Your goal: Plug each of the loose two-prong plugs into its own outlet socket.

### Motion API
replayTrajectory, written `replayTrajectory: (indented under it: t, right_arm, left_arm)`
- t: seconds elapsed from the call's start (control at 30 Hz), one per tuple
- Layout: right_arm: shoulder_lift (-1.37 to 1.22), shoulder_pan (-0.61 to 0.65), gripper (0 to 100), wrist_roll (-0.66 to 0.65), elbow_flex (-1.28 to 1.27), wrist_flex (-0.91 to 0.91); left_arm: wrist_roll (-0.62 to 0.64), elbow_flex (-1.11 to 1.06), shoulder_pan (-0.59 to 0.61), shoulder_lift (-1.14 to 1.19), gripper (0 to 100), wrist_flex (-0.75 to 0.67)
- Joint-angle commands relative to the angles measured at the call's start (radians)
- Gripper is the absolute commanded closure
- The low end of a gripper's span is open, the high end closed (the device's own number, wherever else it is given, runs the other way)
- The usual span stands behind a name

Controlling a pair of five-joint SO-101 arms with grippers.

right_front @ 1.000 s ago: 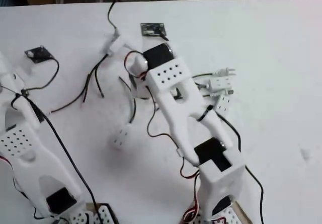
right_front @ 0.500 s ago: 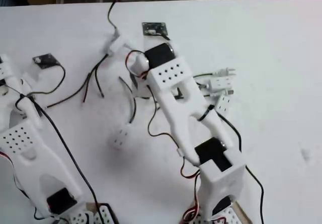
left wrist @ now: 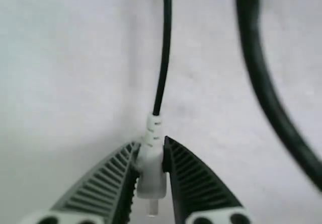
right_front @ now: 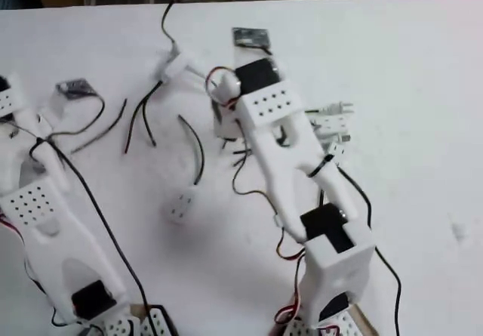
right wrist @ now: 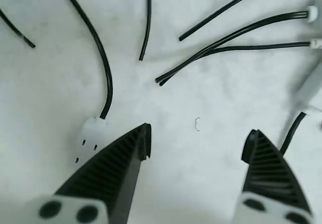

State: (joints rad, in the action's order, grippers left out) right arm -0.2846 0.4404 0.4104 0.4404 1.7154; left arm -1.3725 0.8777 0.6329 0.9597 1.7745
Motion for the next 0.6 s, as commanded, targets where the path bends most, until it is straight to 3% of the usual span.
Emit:
replayTrajectory:
  t: [0.0, 0.3, 0.57]
  right_arm:
    - [0.062, -0.067, 70.8, -0.008, 0.006, 0.004]
    - [0.062, -0.154, 70.8, -0.184, 0.006, 0.004]
    - [0.062, -0.205, 70.8, -0.19, -0.014, 0.004]
  left_arm:
    - [0.183, 0.229, -0.067, -0.018, 98, 0.012]
    - [0.891, 0.779, -0.188, -0.016, 98, 0.014]
    - [1.637, 0.795, -0.295, -0.177, 98, 0.015]
